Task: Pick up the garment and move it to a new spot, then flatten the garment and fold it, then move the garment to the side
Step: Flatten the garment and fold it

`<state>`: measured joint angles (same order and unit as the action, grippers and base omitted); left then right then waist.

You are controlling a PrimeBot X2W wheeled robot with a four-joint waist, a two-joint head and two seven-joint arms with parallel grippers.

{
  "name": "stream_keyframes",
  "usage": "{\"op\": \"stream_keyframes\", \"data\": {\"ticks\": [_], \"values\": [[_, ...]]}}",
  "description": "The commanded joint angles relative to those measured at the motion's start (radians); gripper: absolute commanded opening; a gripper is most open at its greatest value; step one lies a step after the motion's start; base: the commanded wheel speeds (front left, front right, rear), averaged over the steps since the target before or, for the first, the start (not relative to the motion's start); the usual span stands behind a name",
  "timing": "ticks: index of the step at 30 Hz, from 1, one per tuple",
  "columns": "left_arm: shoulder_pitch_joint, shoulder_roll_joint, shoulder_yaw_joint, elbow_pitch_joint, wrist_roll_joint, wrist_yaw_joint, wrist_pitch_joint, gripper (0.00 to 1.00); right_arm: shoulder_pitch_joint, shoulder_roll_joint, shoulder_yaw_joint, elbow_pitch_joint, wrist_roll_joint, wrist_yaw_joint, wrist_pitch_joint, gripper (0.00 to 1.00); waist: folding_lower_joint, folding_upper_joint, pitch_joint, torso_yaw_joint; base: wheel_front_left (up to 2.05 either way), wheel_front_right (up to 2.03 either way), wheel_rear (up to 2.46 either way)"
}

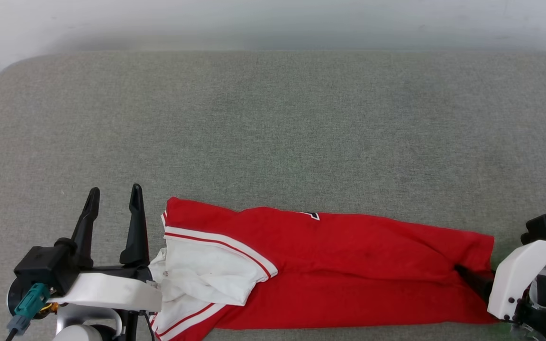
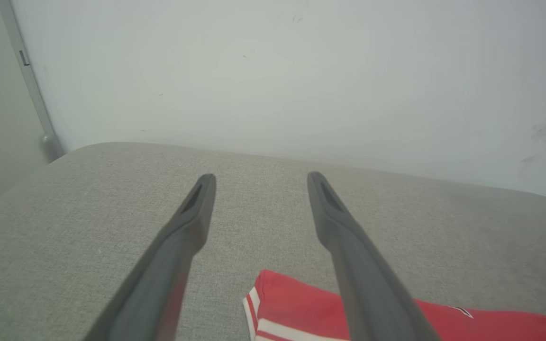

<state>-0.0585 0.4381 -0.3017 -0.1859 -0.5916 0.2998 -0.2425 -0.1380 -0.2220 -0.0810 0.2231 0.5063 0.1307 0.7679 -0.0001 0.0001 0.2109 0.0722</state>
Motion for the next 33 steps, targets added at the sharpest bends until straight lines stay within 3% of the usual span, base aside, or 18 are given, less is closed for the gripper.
{"op": "stream_keyframes", "data": {"ticks": [1, 2, 3, 5, 20, 28, 33], "values": [[-0.012, 0.000, -0.001, 0.003, 0.007, -0.003, -0.006, 1.00, 0.019, 0.031, 0.031, 0.051, 0.014, 0.000, 0.027, 1.00, 0.0001, -0.0001, 0.003, 0.003, 0.00, 0.00, 0.00], [-0.013, 0.002, -0.003, 0.005, 0.008, -0.004, -0.005, 1.00, 0.019, 0.035, 0.038, 0.064, 0.019, 0.000, 0.035, 1.00, 0.0001, -0.0001, 0.004, 0.003, 0.00, 0.00, 0.00], [-0.014, 0.003, -0.004, 0.007, 0.009, -0.005, -0.005, 1.00, 0.016, 0.038, 0.046, 0.075, 0.030, 0.000, 0.042, 0.60, 0.0001, -0.0001, 0.003, 0.003, 0.00, 0.00, 0.00], [-0.016, 0.007, -0.008, 0.012, 0.012, -0.006, -0.001, 1.00, 0.009, 0.040, 0.056, 0.081, 0.042, 0.001, 0.041, 0.00, 0.0001, -0.0001, -0.002, 0.000, 0.00, 0.00, 0.00], [0.021, 0.036, -0.053, 0.019, 0.035, 0.013, 0.059, 1.00, -0.067, -0.081, 0.044, 0.027, 0.055, 0.000, -0.017, 0.00, 0.0001, -0.0001, -0.103, -0.046, 0.00, 0.00, 0.00], [0.034, 0.035, -0.068, 0.010, 0.036, 0.013, 0.066, 1.00, -0.027, -0.139, -0.144, 0.011, 0.027, 0.000, 0.003, 0.00, 0.0001, -0.0001, -0.123, -0.082, 0.00, 0.00, 0.00], [0.036, 0.035, -0.071, 0.012, 0.033, 0.014, 0.065, 1.00, -0.034, -0.113, -0.250, -0.015, 0.051, 0.000, 0.039, 0.00, 0.0001, -0.0001, -0.131, -0.101, 0.00, 0.00, 0.00]]}}
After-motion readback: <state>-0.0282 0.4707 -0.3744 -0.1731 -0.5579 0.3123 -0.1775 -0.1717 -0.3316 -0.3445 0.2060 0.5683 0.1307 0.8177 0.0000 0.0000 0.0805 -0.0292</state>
